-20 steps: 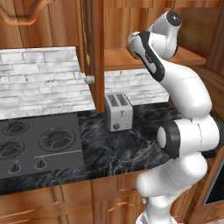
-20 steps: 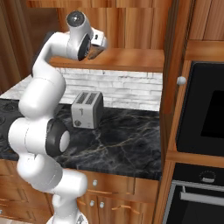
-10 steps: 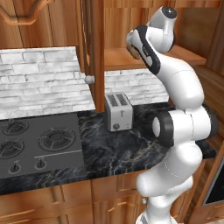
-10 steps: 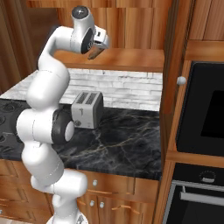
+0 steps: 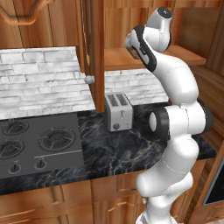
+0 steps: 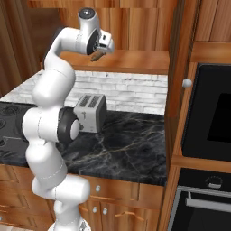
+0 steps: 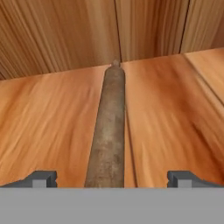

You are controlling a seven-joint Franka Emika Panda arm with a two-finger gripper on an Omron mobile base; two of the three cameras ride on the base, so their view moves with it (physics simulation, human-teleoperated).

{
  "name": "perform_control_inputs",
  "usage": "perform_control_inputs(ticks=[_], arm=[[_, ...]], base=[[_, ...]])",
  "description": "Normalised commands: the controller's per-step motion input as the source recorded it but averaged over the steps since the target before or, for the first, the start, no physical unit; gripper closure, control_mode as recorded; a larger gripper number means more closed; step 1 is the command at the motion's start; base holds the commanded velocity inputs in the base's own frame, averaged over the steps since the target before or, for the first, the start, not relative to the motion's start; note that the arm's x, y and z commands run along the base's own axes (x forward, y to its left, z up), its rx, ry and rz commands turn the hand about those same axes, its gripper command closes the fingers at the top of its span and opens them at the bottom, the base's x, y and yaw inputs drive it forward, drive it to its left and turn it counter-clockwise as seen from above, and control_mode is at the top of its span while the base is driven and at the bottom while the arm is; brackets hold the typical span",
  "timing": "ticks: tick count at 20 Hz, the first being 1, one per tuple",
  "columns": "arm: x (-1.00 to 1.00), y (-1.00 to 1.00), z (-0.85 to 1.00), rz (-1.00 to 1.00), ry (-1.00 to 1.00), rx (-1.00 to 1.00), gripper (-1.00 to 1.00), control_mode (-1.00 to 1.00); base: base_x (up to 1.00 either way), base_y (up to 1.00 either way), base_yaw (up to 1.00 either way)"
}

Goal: Open the cabinet, retrieve the rolling pin, and place it next to the meat on the cutting board to prepare for tenderizing.

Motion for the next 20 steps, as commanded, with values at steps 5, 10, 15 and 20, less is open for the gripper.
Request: perform_control_inputs(ticks=[5, 10, 15, 20], arm=[[0.21, 0.01, -0.29, 0.00, 0.09, 0.00, -1.00, -1.00], [0.13, 0.05, -0.37, 0.00, 0.09, 0.00, -1.00, -1.00], [0.14, 0.11, -0.39, 0.00, 0.09, 0.00, 1.00, -1.00], [0.17, 0.08, -0.33, 0.00, 0.05, 0.00, 1.00, -1.00]], base=[[0.00, 0.00, 0.00], [0.00, 0.00, 0.00], [0.00, 0.00, 0.00], [0.00, 0.00, 0.00]])
